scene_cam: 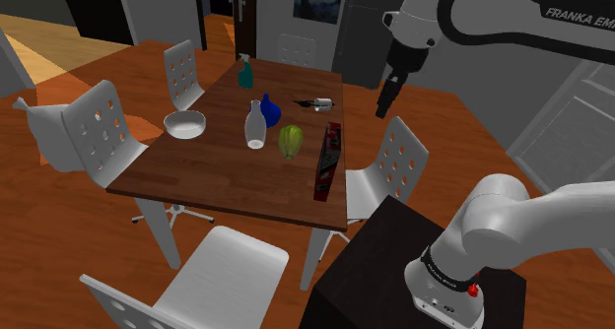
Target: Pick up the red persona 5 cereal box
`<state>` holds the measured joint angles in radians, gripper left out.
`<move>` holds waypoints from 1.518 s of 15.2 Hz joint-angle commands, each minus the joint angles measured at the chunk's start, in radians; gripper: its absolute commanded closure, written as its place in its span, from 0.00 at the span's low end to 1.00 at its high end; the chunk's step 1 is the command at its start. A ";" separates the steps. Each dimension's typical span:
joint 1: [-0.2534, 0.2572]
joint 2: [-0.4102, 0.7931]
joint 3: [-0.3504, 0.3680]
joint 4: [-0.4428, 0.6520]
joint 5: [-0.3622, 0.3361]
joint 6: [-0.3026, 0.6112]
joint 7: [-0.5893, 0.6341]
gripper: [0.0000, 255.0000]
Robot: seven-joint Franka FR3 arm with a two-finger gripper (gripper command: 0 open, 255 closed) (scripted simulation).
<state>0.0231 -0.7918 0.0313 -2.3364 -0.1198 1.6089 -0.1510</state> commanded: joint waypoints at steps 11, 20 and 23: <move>-0.092 0.257 -0.031 -0.082 0.030 0.306 0.199 0.00; -0.156 0.552 -0.074 -0.065 0.071 0.560 0.348 0.00; -0.173 0.657 -0.091 -0.042 0.095 0.635 0.387 0.00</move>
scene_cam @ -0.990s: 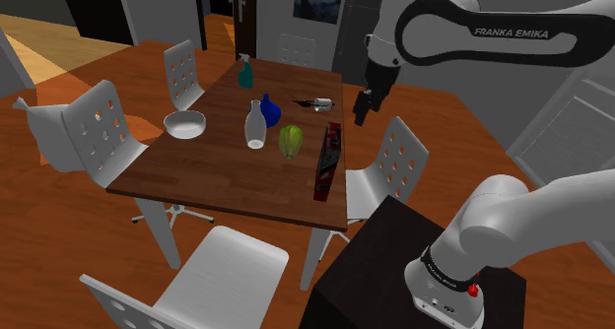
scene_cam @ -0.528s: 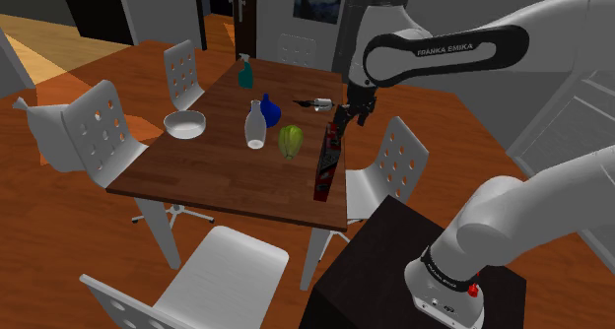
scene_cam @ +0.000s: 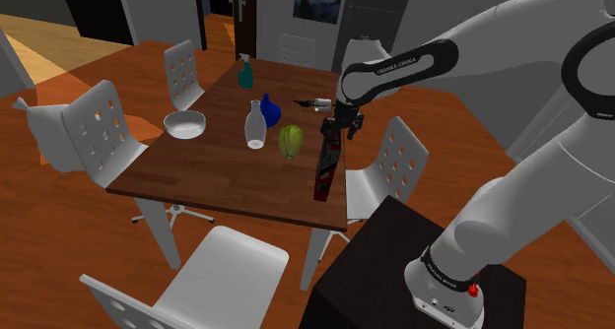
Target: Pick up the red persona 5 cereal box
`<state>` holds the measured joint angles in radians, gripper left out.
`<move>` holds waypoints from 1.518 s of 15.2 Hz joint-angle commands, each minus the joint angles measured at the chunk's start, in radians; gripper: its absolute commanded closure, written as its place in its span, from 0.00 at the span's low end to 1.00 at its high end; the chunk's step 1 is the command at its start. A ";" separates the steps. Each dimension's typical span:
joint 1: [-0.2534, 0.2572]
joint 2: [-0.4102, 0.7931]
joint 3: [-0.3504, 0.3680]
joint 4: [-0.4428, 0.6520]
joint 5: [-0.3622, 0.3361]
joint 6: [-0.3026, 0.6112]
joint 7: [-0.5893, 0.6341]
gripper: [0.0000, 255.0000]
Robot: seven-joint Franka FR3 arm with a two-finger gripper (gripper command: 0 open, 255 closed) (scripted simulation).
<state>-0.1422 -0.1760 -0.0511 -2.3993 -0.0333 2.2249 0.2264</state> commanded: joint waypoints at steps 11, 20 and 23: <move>-0.015 0.158 -0.017 -0.004 0.027 0.157 0.021 0.00; -0.014 0.158 -0.017 -0.001 0.027 0.154 0.022 1.00; -0.015 0.138 -0.017 0.004 0.025 0.129 0.022 1.00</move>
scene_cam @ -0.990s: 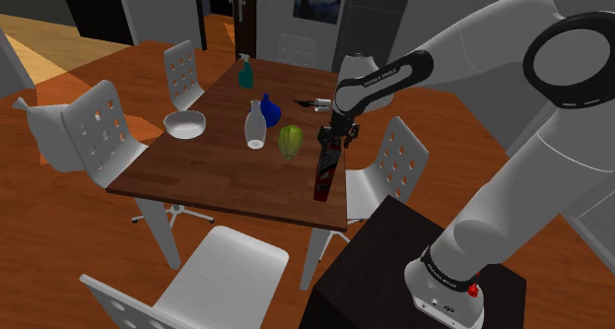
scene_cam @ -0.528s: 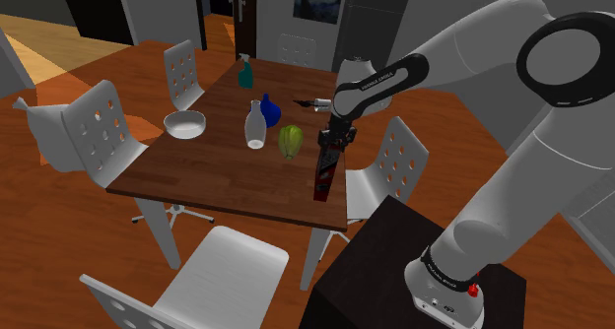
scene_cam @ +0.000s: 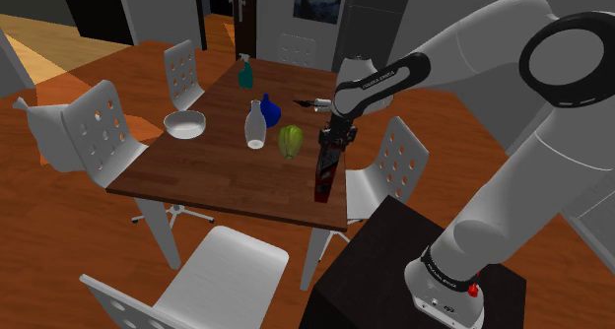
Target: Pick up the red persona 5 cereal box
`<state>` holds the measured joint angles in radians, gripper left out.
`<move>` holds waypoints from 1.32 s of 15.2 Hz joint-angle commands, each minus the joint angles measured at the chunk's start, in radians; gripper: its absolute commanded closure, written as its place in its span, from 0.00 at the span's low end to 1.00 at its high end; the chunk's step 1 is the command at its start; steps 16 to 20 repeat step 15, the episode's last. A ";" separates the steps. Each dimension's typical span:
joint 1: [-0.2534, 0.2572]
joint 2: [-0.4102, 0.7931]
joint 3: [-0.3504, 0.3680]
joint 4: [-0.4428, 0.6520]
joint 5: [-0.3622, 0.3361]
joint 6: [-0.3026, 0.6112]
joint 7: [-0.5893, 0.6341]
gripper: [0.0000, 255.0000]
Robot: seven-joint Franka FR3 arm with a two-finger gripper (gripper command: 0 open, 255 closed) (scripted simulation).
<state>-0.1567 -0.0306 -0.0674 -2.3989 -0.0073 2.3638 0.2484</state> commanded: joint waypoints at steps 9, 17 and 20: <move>-0.001 -0.082 0.001 0.055 -0.006 -0.136 0.004 1.00; -0.001 -0.111 0.001 0.084 -0.008 -0.193 0.005 1.00; -0.001 -0.111 0.001 0.084 -0.008 -0.193 0.005 1.00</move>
